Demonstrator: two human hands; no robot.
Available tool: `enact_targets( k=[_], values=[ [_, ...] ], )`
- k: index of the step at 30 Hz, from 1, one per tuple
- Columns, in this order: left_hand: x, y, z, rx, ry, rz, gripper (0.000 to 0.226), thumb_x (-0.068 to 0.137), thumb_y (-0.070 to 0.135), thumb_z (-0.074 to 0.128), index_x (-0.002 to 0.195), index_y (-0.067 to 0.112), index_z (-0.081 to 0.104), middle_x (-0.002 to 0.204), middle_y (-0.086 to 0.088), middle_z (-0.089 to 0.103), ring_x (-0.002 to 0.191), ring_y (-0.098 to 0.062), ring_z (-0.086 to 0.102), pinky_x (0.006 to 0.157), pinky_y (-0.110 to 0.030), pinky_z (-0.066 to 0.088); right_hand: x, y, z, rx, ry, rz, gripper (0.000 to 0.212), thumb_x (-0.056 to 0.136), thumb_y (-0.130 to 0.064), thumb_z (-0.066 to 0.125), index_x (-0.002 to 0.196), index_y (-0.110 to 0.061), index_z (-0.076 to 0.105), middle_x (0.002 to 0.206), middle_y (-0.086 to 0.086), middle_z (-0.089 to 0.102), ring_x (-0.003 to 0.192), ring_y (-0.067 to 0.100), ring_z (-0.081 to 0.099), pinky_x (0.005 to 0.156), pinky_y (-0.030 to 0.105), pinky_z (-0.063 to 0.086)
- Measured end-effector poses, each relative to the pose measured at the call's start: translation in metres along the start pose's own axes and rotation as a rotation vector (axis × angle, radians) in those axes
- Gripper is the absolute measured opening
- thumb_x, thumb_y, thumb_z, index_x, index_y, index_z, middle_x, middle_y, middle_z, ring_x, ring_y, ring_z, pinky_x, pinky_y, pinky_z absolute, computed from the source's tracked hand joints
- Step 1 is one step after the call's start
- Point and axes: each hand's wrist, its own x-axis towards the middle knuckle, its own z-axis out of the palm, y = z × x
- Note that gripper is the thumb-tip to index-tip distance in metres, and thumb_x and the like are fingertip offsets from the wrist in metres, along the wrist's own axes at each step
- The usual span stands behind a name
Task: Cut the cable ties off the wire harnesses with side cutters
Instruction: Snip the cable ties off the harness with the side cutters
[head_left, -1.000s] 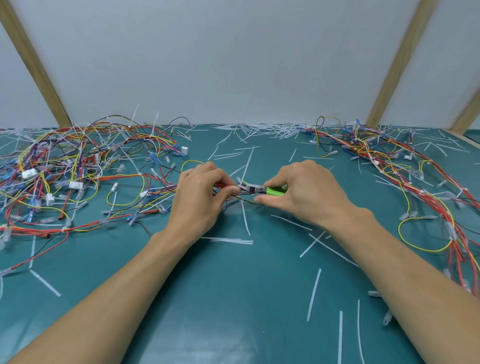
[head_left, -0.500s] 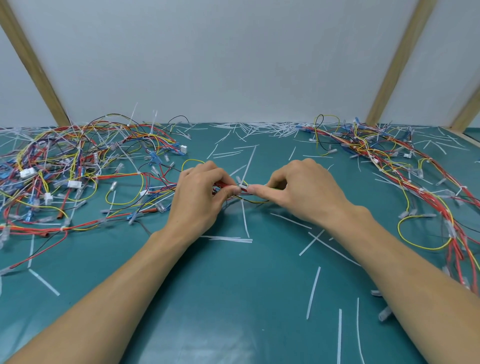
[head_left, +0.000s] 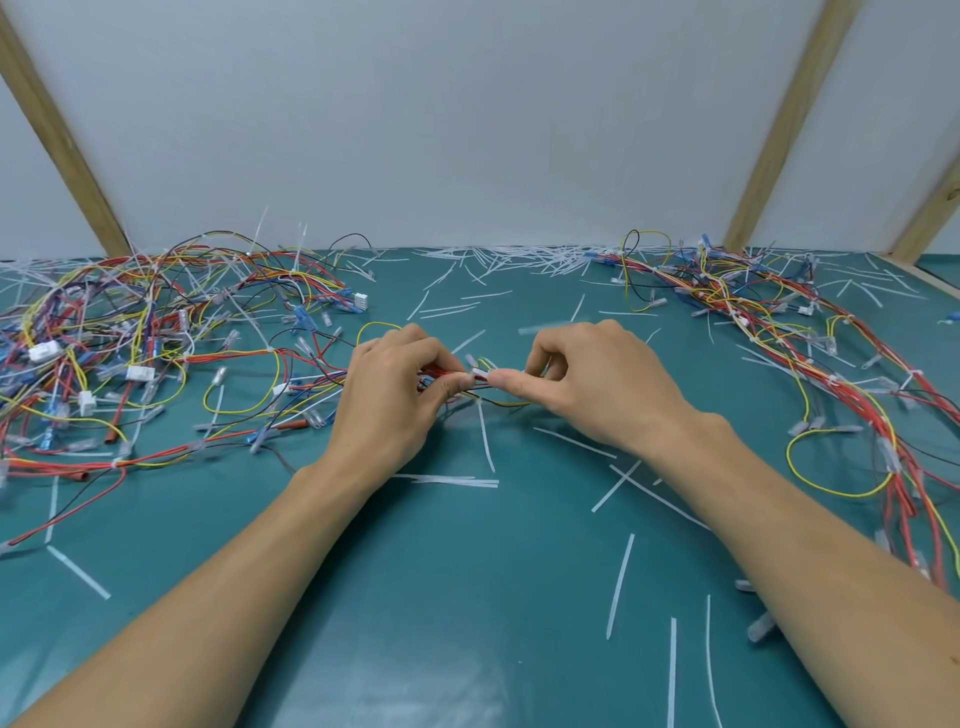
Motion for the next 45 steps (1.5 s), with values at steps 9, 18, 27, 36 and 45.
enact_targets(
  k=[9, 18, 27, 36, 45],
  values=[
    [-0.001, 0.003, -0.003, -0.009, 0.031, 0.031, 0.009, 0.083, 0.030, 0.080, 0.082, 0.022, 0.077, 0.079, 0.014, 0.059, 0.075, -0.017, 0.058, 0.079, -0.046, 0.048, 0.002, -0.001, -0.003, 0.310, 0.188, 0.158, 0.036, 0.074, -0.071, 0.076, 0.090, -0.038, 0.072, 0.072, -0.017, 0.065, 0.075, 0.003, 0.061, 0.072, 0.033, 0.052],
    [-0.002, 0.011, -0.010, 0.025, -0.001, 0.086, 0.016, 0.082, 0.033, 0.081, 0.094, 0.024, 0.075, 0.090, 0.009, 0.061, 0.082, -0.014, 0.061, 0.074, -0.037, 0.049, -0.002, -0.010, 0.013, 0.349, -0.018, 0.120, 0.013, 0.087, -0.044, 0.076, 0.096, -0.036, 0.080, 0.069, -0.011, 0.065, 0.071, 0.014, 0.053, 0.070, 0.036, 0.049],
    [0.003, 0.006, -0.030, 0.302, 0.189, -0.163, 0.020, 0.090, 0.023, 0.056, 0.104, 0.022, 0.071, 0.099, 0.008, 0.069, 0.105, -0.021, 0.060, 0.103, -0.044, 0.037, -0.002, -0.008, 0.012, 0.330, -0.025, 0.167, 0.024, 0.090, -0.045, 0.071, 0.069, -0.033, 0.070, 0.055, -0.010, 0.055, 0.066, 0.013, 0.048, 0.060, 0.031, 0.039],
    [0.003, 0.000, -0.031, 0.246, -0.007, -0.238, 0.026, 0.094, 0.041, 0.061, 0.077, 0.026, 0.073, 0.063, 0.006, 0.066, 0.069, -0.026, 0.060, 0.064, -0.034, 0.043, -0.005, -0.011, 0.009, 0.389, 0.005, 0.117, 0.014, 0.091, -0.042, 0.071, 0.081, -0.034, 0.075, 0.068, -0.009, 0.067, 0.067, 0.012, 0.052, 0.069, 0.037, 0.051],
    [0.001, 0.014, -0.021, -0.223, -0.077, -0.425, 0.023, 0.084, 0.025, 0.062, 0.064, 0.019, 0.072, 0.048, 0.003, 0.043, 0.049, -0.015, 0.034, 0.053, -0.028, 0.028, -0.010, -0.027, 0.011, 0.440, -0.080, 0.022, 0.014, 0.083, -0.040, 0.080, 0.096, -0.035, 0.080, 0.069, -0.025, 0.066, 0.060, -0.008, 0.052, 0.065, 0.024, 0.041]
  ],
)
